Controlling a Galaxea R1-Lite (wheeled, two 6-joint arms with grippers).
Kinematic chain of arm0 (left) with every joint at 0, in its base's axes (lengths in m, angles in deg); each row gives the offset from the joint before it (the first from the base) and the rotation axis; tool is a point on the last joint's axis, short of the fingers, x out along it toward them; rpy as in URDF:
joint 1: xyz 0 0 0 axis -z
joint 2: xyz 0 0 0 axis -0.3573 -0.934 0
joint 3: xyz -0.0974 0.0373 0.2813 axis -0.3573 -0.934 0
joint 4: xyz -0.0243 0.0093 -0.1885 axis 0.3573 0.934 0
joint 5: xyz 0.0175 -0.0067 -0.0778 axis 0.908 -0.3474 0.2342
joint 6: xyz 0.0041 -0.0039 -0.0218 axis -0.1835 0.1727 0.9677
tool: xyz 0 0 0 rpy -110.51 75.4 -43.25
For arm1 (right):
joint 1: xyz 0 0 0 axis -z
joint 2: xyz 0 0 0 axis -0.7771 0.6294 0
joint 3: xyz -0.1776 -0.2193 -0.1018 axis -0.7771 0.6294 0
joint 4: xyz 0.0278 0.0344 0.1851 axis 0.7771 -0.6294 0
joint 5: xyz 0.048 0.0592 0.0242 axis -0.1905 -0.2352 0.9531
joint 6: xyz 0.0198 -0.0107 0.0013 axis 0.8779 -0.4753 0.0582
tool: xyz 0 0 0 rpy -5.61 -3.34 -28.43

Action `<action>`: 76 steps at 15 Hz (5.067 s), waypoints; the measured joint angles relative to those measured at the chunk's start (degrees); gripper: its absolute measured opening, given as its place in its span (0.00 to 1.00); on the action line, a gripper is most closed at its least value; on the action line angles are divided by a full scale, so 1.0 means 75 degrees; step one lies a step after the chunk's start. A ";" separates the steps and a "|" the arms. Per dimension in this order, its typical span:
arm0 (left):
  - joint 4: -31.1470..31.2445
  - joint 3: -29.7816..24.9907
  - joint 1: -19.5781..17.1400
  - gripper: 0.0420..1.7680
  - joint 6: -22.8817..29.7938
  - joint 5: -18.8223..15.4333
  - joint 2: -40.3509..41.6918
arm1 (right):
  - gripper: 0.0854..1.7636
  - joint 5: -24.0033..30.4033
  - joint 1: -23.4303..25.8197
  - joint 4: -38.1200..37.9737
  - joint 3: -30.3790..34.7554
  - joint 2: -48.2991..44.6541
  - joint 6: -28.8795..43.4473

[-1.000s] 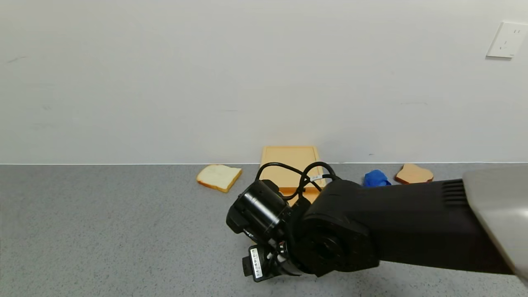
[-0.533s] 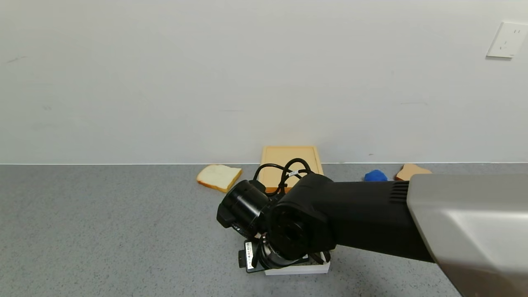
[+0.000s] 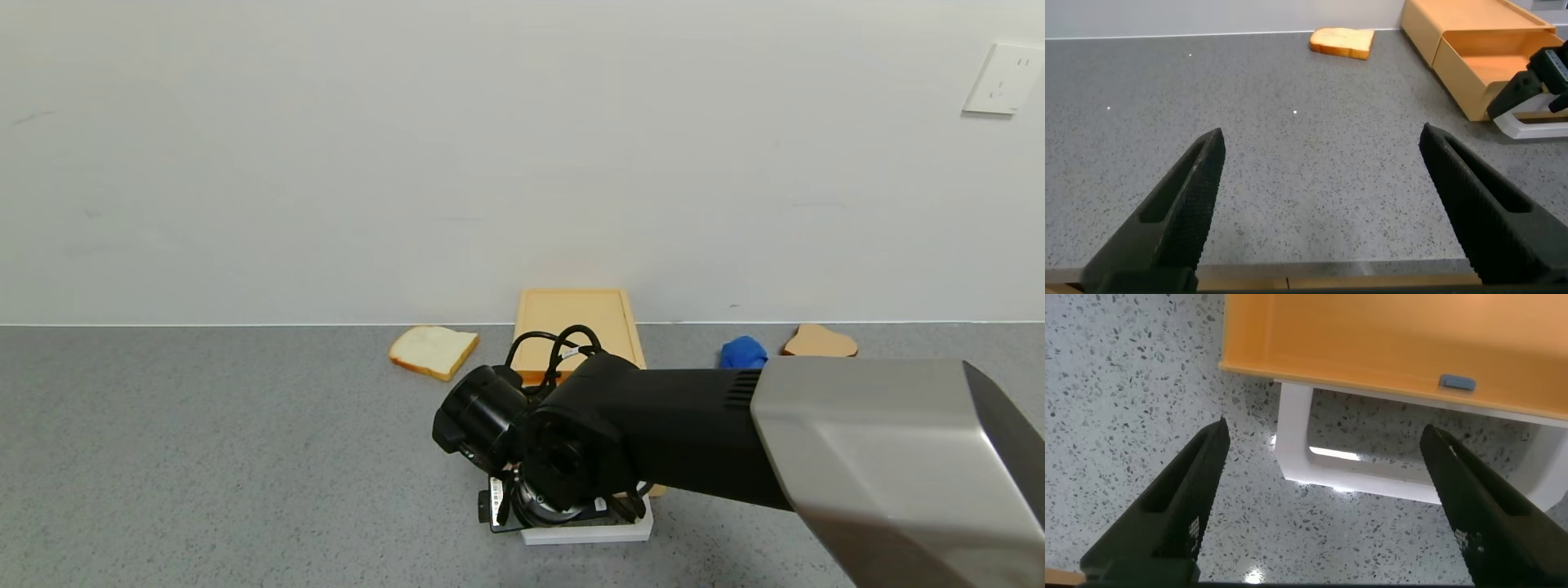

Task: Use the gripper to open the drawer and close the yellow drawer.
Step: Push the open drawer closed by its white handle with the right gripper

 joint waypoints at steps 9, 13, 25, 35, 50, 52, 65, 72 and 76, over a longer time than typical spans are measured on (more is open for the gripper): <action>0.0000 0.0000 0.0000 0.97 0.0000 0.0000 0.0000 | 0.97 -0.0338 0.0044 -0.0003 -0.0003 0.0143 0.0132; 0.0000 0.0000 0.0000 0.97 0.0003 -0.0003 0.0000 | 0.97 -0.0393 0.0102 -0.0003 -0.0003 0.0171 0.0254; 0.0000 0.0000 0.0000 0.97 0.0000 0.0000 0.0000 | 0.97 -0.0483 0.0343 0.0078 -0.0033 0.0262 0.0224; 0.0000 0.0000 0.0000 0.97 0.0000 -0.0003 0.0000 | 0.97 -0.0527 0.0571 0.0551 -0.0049 0.0283 0.0085; 0.0000 0.0000 0.0000 0.97 0.0000 -0.0003 0.0000 | 0.97 -0.0746 0.0905 0.1959 -0.0049 0.0437 -0.0486; 0.0000 0.0000 0.0000 0.97 0.0000 -0.0003 0.0000 | 0.97 -0.0746 0.0918 0.2183 -0.0049 0.0475 -0.0603; 0.0000 0.0000 0.0000 0.97 0.0000 -0.0003 0.0000 | 0.97 -0.0709 0.1408 0.3823 -0.0062 0.0751 -0.1456; 0.0003 0.0000 0.0000 0.97 0.0000 -0.0003 0.0000 | 0.97 -0.0665 0.1512 0.4176 -0.0128 0.0876 -0.1666; 0.0000 0.0000 0.0000 0.97 0.0000 -0.0003 0.0000 | 0.97 -0.0652 0.1512 0.4252 -0.0133 0.0876 -0.1710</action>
